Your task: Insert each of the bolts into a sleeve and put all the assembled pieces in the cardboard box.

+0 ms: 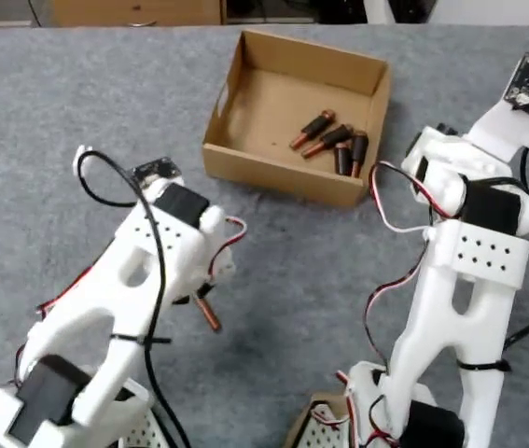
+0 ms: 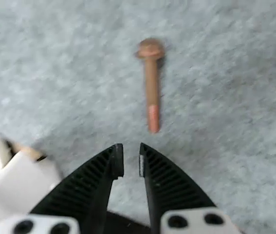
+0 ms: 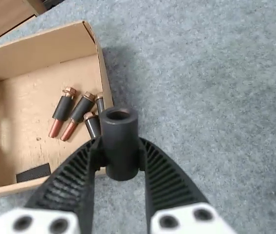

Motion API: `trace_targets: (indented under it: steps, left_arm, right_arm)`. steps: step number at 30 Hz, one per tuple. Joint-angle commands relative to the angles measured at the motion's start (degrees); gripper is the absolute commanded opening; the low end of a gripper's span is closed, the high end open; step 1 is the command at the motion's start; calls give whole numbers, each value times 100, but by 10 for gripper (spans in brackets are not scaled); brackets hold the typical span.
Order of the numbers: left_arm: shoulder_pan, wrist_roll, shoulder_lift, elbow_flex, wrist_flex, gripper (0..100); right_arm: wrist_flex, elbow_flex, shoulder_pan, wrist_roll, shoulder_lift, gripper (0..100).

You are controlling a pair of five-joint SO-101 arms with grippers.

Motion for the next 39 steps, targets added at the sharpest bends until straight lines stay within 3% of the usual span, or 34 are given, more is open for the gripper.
trace_targets:
  steps: [1, 10, 25, 39]
  left_arm:
    - [-290, 26, 66, -53, -527, 67]
    - [-738, -492, 75, 862, -1275, 68]
    - [-668, -659, 180, 1670, -2585, 68]
    - [-668, -642, 1552, 1178, -2655, 68]
  right_arm:
    - [-149, 84, 127, 70, -180, 2]
    - [-1310, 875, 163, 70, -171, 2]
    - [-1284, 971, 163, 70, -171, 2]
    - [-1284, 945, 171, 70, -180, 2]
